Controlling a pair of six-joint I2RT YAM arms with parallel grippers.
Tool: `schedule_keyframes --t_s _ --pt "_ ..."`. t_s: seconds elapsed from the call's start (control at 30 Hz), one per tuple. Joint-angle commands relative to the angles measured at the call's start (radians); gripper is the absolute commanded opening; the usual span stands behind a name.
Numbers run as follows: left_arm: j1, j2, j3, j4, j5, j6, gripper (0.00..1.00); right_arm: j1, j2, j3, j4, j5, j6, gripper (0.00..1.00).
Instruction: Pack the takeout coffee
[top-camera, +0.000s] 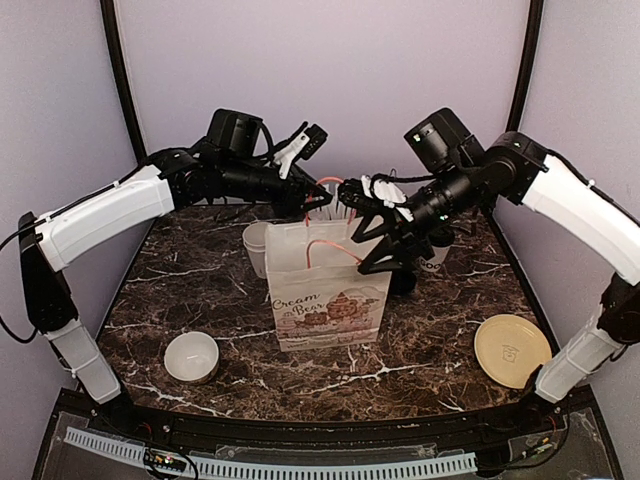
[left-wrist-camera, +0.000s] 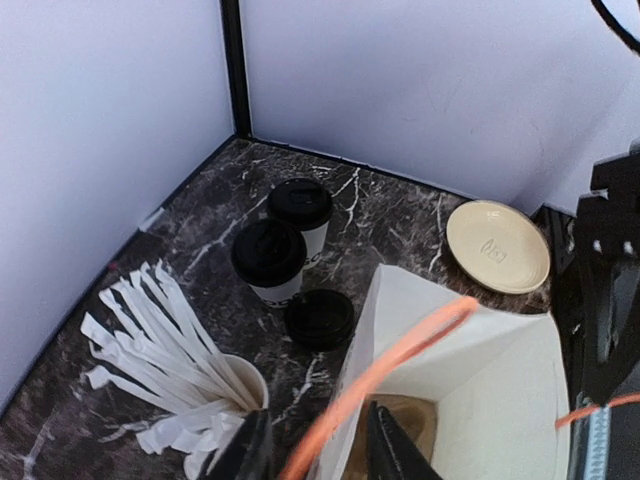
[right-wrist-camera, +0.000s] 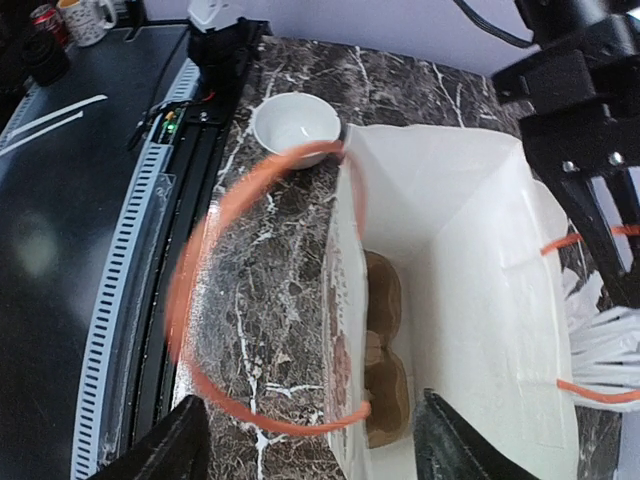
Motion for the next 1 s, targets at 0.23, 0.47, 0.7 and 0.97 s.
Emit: schedule_keyframes --t_s 0.23,0.47,0.7,0.97 --pt "0.023 -0.005 0.222 -0.125 0.151 -0.009 0.0 0.007 0.055 0.253 0.064 0.027 0.08 0.0" --pt "0.023 -0.068 0.223 -0.12 0.122 -0.015 0.0 0.004 0.117 0.425 0.011 -0.057 0.072 0.0" --pt "0.024 -0.081 0.148 -0.102 0.111 -0.011 0.0 0.004 0.13 0.351 0.0 -0.053 0.057 0.0" --pt "0.023 -0.077 0.026 -0.133 -0.147 0.016 0.71 -0.019 0.081 0.135 0.036 -0.004 0.066 0.64"
